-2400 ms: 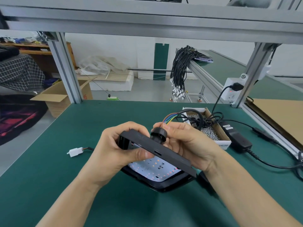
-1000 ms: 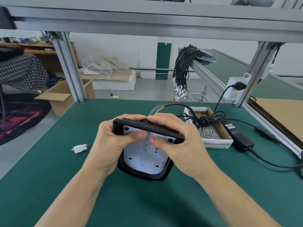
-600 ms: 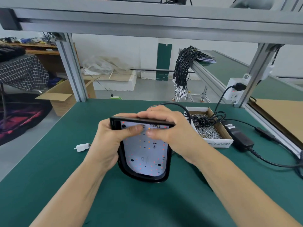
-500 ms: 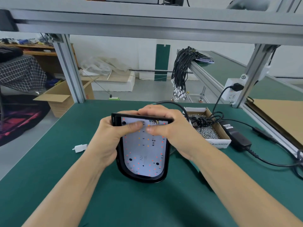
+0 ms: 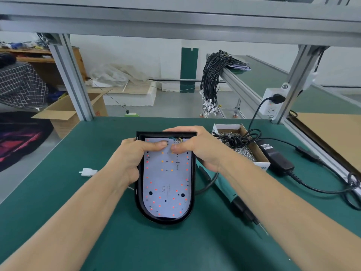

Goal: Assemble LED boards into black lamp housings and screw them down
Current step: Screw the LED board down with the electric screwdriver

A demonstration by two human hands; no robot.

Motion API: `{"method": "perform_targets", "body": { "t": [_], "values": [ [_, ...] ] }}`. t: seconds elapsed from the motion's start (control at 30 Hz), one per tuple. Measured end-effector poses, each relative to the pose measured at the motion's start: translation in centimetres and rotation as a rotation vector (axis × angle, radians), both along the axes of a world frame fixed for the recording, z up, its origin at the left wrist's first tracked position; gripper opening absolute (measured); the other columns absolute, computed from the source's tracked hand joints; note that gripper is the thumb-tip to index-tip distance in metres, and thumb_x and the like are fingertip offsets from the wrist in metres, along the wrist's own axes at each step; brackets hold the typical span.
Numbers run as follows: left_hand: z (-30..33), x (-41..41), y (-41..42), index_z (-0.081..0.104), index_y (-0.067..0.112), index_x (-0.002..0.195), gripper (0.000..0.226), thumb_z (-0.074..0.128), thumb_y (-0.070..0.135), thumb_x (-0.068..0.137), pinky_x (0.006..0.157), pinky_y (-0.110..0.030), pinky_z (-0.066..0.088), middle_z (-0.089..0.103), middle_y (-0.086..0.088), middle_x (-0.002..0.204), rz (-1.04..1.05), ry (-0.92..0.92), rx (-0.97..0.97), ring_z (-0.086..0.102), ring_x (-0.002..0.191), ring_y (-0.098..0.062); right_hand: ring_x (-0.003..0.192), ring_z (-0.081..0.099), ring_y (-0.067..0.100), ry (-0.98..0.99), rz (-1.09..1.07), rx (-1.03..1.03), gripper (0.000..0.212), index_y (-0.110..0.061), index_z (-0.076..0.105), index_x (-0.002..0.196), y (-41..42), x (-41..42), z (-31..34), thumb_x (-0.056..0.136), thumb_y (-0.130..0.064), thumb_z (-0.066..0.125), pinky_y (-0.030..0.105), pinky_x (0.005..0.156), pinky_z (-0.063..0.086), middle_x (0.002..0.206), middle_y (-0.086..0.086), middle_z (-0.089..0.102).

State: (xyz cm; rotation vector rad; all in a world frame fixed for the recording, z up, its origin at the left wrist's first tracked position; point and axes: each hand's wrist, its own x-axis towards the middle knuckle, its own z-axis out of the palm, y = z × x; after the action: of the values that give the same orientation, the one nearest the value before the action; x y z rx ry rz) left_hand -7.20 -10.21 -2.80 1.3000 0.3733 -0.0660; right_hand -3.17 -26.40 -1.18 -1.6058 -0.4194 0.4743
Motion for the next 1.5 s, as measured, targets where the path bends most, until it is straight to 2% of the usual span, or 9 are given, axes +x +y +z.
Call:
{"method": "perform_targets", "body": {
  "t": [0.2,0.33,0.5,0.7,0.83,1.0,1.23,1.37,1.5],
  "values": [
    [-2.2,1.2,1.6,0.070,0.003,0.082,0.018,0.077,0.013,0.069,0.044,-0.035,0.055,0.073,-0.014,0.067,-0.021,0.336,-0.016,0.069,0.050,-0.025,0.083,0.064,0.003,0.107,-0.088,-0.052,0.031,-0.024,0.057,0.123,-2.5,0.9,-1.3,0.093,-0.034,0.060,0.019,0.074,0.051,0.112,-0.005,0.064],
    [-4.2,1.7,2.7,0.067,0.002,0.080,0.012,0.072,0.012,0.081,0.041,-0.032,0.053,0.071,-0.013,0.060,0.051,0.377,-0.004,0.067,0.045,-0.023,0.087,0.059,0.001,-0.359,-0.228,-0.794,0.010,-0.029,0.061,0.097,-8.1,-0.4,-2.6,0.087,-0.029,0.062,0.017,0.070,0.043,0.096,-0.013,0.064],
    [-4.8,1.7,2.3,0.068,0.003,0.090,0.020,0.079,0.007,0.074,0.054,-0.031,0.051,0.072,-0.012,0.079,0.117,0.268,0.145,0.067,0.061,-0.024,0.097,0.052,0.015,-0.292,-0.048,-1.252,0.046,-0.030,0.050,0.110,-10.1,-3.3,-4.7,0.072,-0.049,0.067,0.028,0.075,0.044,0.107,-0.009,0.053],
    [-4.3,0.7,4.2,0.065,0.000,0.082,0.009,0.073,0.000,0.078,0.037,-0.029,0.051,0.070,-0.010,0.058,0.156,0.227,0.143,0.066,0.044,-0.022,0.059,0.060,0.021,0.019,-0.146,-0.945,0.027,-0.011,0.055,0.095,-10.9,-3.1,-4.0,0.072,-0.020,0.064,0.027,0.055,0.045,0.074,0.010,0.068],
    [-2.5,0.2,8.1,0.065,0.006,0.081,0.025,0.067,0.030,0.086,0.067,-0.030,0.048,0.071,-0.005,0.062,0.235,0.224,-0.001,0.062,0.067,-0.023,0.045,0.047,0.022,0.235,-0.124,-0.669,0.036,-0.010,0.055,0.103,-14.5,-3.7,-1.3,0.067,-0.003,0.061,0.023,0.043,0.037,0.060,0.015,0.053],
    [0.0,0.6,8.5,0.072,0.008,0.078,0.012,0.067,0.018,0.083,0.046,-0.028,0.054,0.074,-0.006,0.071,0.171,0.026,0.050,0.070,0.056,-0.021,0.043,0.043,0.020,0.092,-0.094,-0.635,0.023,-0.010,0.054,0.078,-16.5,-5.0,0.6,0.074,-0.017,0.075,0.024,0.042,0.037,0.053,0.007,0.050],
    [-4.5,0.5,0.6,0.068,0.004,0.087,0.013,0.067,-0.002,0.076,0.050,-0.028,0.057,0.074,-0.010,0.070,-0.035,0.107,0.032,0.069,0.053,-0.020,0.048,0.045,0.013,0.066,-0.301,0.070,0.056,-0.018,0.058,0.081,-15.2,-3.8,-1.3,0.054,-0.058,0.084,0.023,0.045,0.045,0.064,0.001,0.051],
    [-6.2,1.1,-0.9,0.062,0.005,0.083,0.016,0.075,0.000,0.076,0.057,-0.026,0.051,0.068,-0.010,0.068,-0.036,0.050,0.264,0.062,0.051,-0.020,0.063,0.057,0.015,-0.053,-0.240,0.279,0.030,-0.025,0.067,0.081,-15.3,-2.5,-0.8,0.062,-0.037,0.087,0.027,0.066,0.055,0.073,0.000,0.058],
    [-5.6,1.7,-0.9,0.064,0.015,0.087,0.028,0.085,0.017,0.069,0.058,-0.024,0.046,0.067,0.002,0.077,-0.025,-0.043,0.644,0.062,0.062,-0.013,0.048,0.047,0.012,-0.073,-0.355,0.347,0.025,-0.021,0.060,0.076,-15.8,-1.6,0.1,0.059,-0.019,0.078,0.024,0.051,0.048,0.061,-0.002,0.050]
  ]
}}
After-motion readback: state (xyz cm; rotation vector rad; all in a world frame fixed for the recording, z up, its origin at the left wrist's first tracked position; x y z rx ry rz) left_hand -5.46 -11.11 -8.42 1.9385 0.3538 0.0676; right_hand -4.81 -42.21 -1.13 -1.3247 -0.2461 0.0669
